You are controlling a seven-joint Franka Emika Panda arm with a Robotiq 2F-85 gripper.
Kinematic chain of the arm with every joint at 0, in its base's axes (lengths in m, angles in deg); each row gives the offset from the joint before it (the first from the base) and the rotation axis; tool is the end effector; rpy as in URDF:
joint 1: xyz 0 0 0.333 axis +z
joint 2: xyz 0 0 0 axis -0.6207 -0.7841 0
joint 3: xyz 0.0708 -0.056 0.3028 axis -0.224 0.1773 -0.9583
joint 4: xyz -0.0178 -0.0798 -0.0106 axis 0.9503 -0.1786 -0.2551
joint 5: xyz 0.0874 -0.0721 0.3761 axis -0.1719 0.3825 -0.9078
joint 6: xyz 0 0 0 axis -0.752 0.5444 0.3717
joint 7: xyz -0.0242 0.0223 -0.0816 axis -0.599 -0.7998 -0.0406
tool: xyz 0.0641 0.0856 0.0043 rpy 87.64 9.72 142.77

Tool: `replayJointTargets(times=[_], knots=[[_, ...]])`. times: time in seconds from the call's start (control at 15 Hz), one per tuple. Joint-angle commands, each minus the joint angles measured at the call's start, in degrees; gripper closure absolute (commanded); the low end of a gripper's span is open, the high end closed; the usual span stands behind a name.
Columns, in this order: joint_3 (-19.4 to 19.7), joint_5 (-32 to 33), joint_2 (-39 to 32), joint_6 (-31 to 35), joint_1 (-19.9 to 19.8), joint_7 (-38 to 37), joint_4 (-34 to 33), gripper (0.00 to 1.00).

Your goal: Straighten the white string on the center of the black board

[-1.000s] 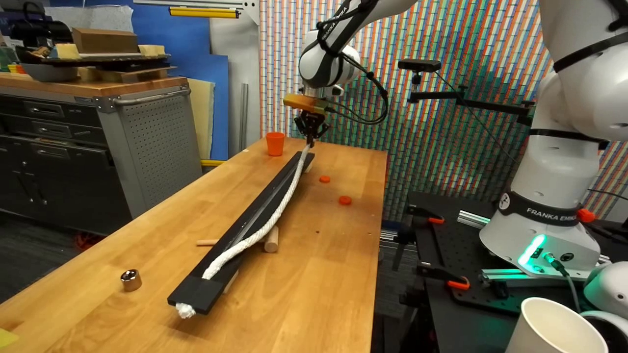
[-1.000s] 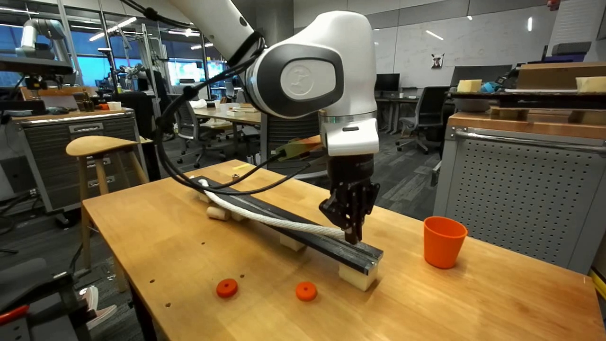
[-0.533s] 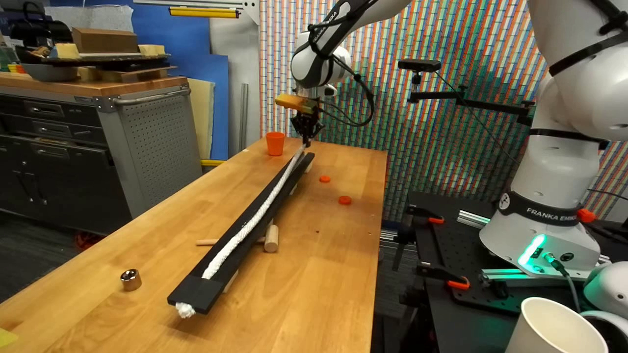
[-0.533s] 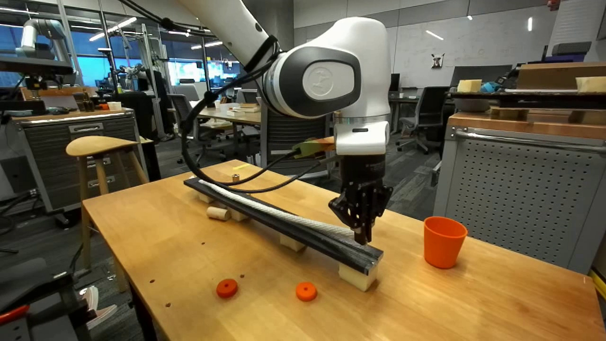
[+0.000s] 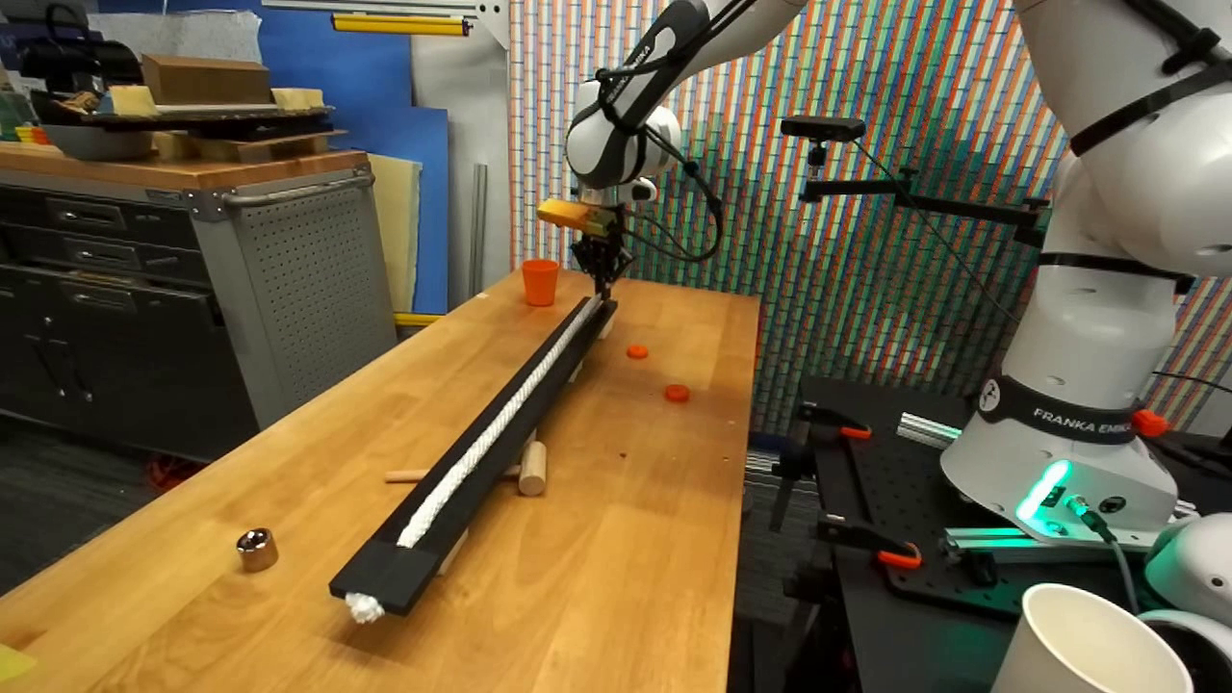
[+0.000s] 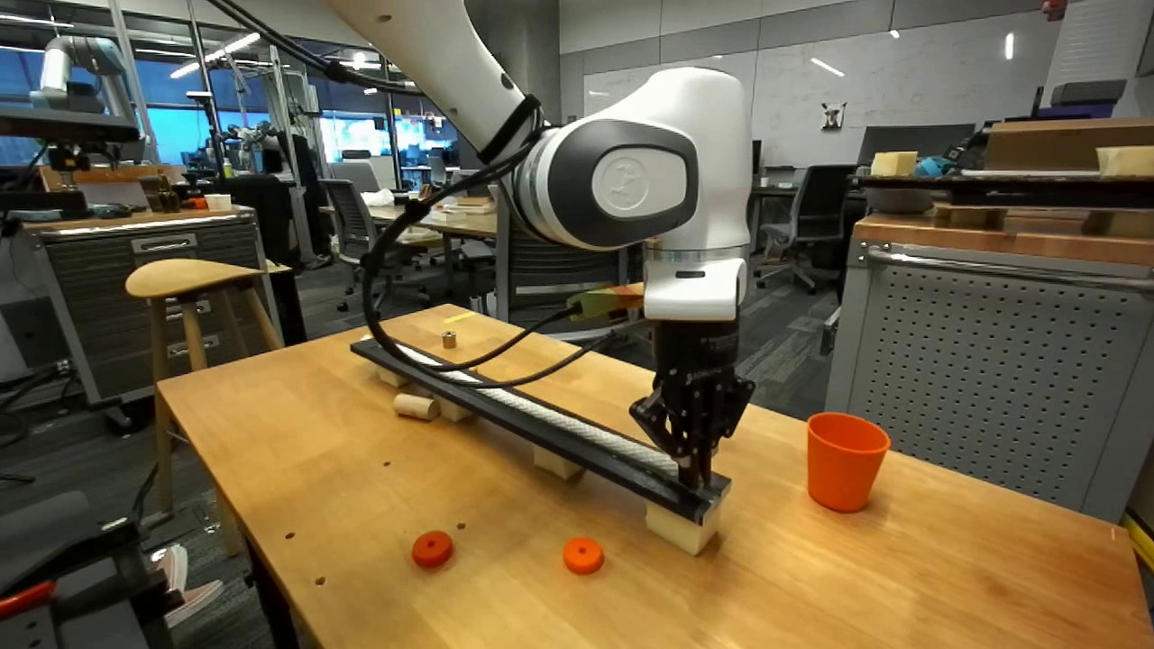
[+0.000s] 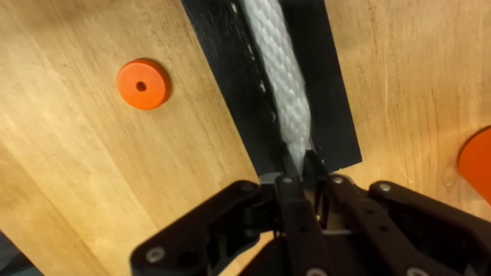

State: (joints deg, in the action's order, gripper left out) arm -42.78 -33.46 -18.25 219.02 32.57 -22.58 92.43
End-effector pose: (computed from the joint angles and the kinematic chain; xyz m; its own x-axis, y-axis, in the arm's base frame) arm 0.5892 -0.2728 0.2182 -0.3428 -0.9337 0.1038 -0.9390 0.3436 -0.0099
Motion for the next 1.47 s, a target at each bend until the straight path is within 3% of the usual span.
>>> replayJointTargets(times=[0.0,0.47,0.53,1.13,1.4], knots=[[0.5,2.98,-0.7,-0.56,-0.57,-1.81,-0.43,0.97],[0.35,4.96,-0.98,0.89,-0.49,-1.35,-0.65,0.97],[0.15,4.98,-1.03,0.61,-0.51,-1.19,-0.8,0.7],[-0.67,6.42,1.45,2.62,-0.25,0.28,1.38,0.03],[-2.36,8.16,7.12,3.82,1.52,5.86,6.47,0.0]])
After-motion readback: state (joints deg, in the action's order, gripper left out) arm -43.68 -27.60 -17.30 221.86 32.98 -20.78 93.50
